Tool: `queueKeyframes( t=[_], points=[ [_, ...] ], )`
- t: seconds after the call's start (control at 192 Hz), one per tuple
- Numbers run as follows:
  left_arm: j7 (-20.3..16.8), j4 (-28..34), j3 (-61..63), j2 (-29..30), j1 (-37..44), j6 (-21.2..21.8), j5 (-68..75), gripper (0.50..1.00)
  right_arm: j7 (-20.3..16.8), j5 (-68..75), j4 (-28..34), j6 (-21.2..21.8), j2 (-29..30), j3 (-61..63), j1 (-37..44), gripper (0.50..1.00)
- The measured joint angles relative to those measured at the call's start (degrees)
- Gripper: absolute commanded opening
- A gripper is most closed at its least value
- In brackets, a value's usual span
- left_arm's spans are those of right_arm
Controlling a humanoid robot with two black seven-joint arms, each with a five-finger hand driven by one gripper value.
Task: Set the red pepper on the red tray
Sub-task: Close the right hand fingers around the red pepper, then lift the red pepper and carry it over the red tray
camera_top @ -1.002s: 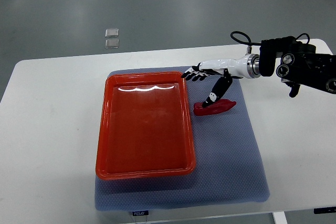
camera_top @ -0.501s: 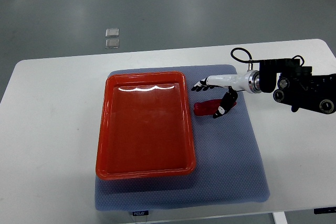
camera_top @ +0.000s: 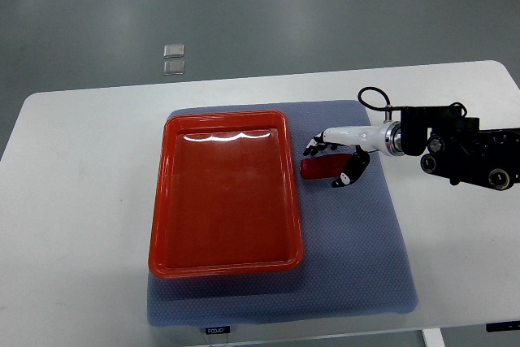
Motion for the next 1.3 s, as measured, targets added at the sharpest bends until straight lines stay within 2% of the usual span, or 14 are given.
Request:
queueKeyframes(
  t=[0.073,0.094,0.104,0.125,0.209,0.282,0.511,0.887,1.075,1.3],
  points=[
    [0.0,0.0,0.0,0.0,0.0,0.0,0.0,1.0,0.0,-0.3,-0.4,-0.5,0.4,-0.3,-0.2,0.75],
    [0.0,0.0,0.0,0.0,0.0,0.0,0.0,1.0,0.0,-0.3,-0.4,-0.6,0.5,-0.4,-0.2,0.717],
    [0.0,0.0,0.0,0.0,0.0,0.0,0.0,1.0,0.0,-0.4,-0.5,-0.7,0.5,-0.4,-0.2,0.674],
    [0.0,0.0,0.0,0.0,0.0,0.0,0.0,1.0,0.0,-0.4,-0.5,-0.7,0.6,-0.4,-0.2,0.646],
    [0.0,0.0,0.0,0.0,0.0,0.0,-0.1,1.0,0.0,-0.6,-0.8,-1.1,0.7,-0.5,-0.3,0.556],
    [0.0,0.0,0.0,0.0,0.0,0.0,-0.1,1.0,0.0,-0.7,-0.9,-1.4,0.8,-0.7,-0.3,0.509],
    [0.0,0.0,-0.1,0.0,0.0,0.0,-0.1,1.0,-0.3,-0.7,-0.8,-1.2,-0.2,-1.1,1.0,0.5],
    [0.0,0.1,-0.1,0.0,0.0,0.0,-0.1,1.0,-0.4,0.1,0.4,-0.4,-2.2,-0.5,7.9,0.5],
    [0.0,0.1,-0.1,0.0,0.0,0.0,-0.2,1.0,-0.3,0.9,0.5,-0.5,0.6,-0.4,10.2,0.5],
    [0.0,0.2,-0.2,0.0,0.0,0.0,-0.2,1.0,-0.1,3.8,-0.1,-1.2,7.6,-0.4,10.9,0.5]
  ],
)
